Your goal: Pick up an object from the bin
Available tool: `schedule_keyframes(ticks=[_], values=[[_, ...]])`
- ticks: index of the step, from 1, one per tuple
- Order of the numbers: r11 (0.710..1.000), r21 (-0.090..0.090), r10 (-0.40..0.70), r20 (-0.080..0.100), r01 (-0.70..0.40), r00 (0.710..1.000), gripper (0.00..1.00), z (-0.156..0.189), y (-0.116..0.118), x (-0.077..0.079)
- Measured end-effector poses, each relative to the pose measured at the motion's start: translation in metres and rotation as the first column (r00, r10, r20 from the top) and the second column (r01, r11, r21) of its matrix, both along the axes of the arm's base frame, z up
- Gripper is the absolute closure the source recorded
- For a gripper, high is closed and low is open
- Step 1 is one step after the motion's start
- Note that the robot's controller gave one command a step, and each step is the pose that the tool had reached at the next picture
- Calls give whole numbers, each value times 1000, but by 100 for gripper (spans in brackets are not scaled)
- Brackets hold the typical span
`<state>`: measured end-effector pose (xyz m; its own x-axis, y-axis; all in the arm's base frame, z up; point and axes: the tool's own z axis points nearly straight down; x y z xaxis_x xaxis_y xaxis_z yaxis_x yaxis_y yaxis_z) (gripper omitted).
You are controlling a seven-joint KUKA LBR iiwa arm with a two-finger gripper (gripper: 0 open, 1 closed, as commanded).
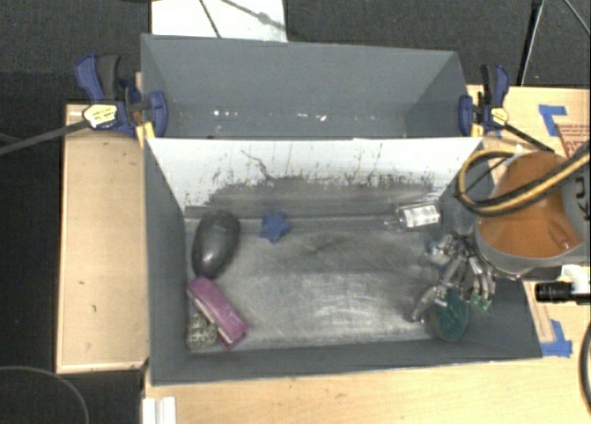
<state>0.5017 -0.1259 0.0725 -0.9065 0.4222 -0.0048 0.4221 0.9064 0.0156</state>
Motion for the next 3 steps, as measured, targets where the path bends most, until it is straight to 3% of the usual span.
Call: schedule_keyframes(ticks=[1, 2, 3], values=[[843, -16, 537, -7, -537, 844, 0, 77, -15, -17], [621, -21, 784, -6, -784, 621, 0, 0, -15, -10], [703, -16, 711, -7, -711, 703, 0, 31, -23, -7]])
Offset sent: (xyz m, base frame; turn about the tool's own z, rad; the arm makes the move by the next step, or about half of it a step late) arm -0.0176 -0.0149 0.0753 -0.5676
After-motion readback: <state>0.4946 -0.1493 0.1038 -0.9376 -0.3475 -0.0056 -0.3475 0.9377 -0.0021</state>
